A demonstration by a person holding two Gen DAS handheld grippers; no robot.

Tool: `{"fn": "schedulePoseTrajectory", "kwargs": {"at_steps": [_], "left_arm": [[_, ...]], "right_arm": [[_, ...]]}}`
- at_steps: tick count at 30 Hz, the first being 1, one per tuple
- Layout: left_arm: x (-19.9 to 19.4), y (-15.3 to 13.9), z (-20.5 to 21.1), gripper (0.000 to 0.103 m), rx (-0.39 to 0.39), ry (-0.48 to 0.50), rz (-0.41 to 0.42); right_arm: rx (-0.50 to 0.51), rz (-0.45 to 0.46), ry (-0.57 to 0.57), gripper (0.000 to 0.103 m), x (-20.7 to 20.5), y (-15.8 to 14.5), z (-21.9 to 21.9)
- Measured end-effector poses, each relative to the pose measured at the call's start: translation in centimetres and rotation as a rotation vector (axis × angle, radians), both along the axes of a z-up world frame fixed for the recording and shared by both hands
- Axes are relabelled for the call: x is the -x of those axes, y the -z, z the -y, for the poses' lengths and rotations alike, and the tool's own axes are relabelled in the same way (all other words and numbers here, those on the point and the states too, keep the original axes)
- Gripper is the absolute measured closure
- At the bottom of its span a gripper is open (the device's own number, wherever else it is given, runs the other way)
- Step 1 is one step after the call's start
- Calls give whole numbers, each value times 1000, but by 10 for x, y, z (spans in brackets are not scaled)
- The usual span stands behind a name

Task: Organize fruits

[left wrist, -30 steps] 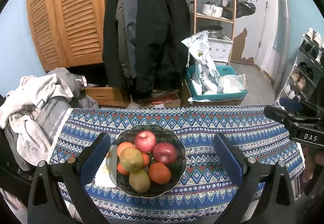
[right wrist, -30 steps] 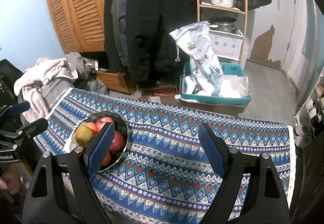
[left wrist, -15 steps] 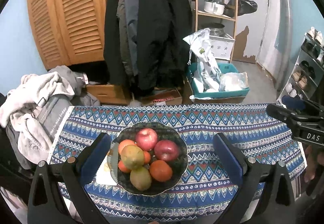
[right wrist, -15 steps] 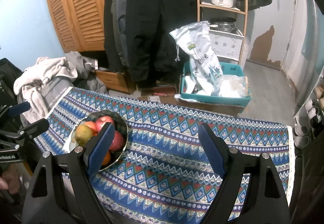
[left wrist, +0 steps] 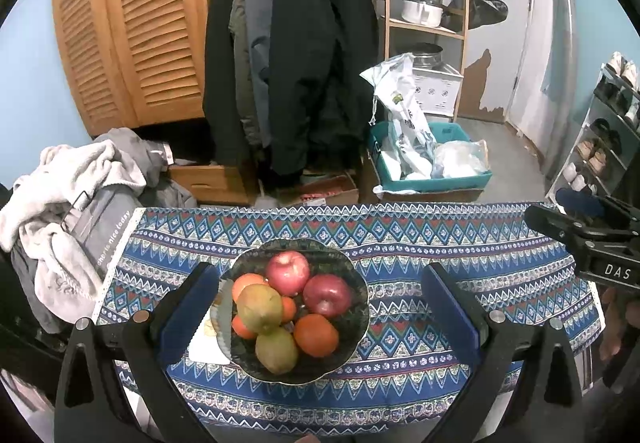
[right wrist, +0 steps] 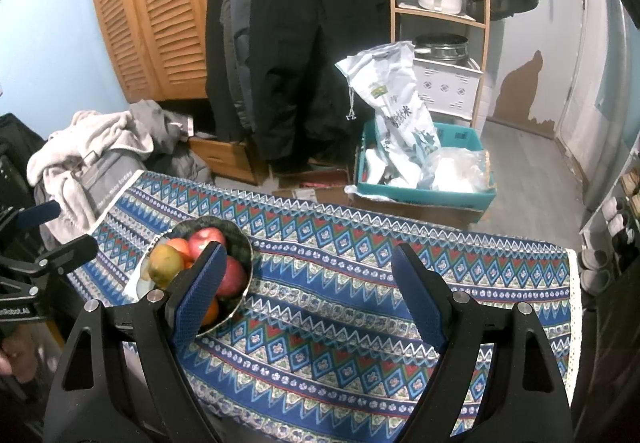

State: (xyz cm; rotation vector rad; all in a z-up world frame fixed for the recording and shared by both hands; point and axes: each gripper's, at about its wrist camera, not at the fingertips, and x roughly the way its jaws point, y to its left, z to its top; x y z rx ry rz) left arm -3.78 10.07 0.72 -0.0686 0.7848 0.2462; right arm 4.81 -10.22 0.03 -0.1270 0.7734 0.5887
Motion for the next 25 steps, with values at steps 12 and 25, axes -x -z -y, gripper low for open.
{"fn": "schedulePoseTrajectory", "kwargs": {"at_steps": [12, 25], "left_arm": [[0, 0, 1, 1, 2, 3, 4], [0, -4, 1, 1, 10, 3, 11]], "right_arm": [[1, -2, 0, 20, 1, 0, 0], [2, -2, 0, 20, 1, 0, 0]]}}
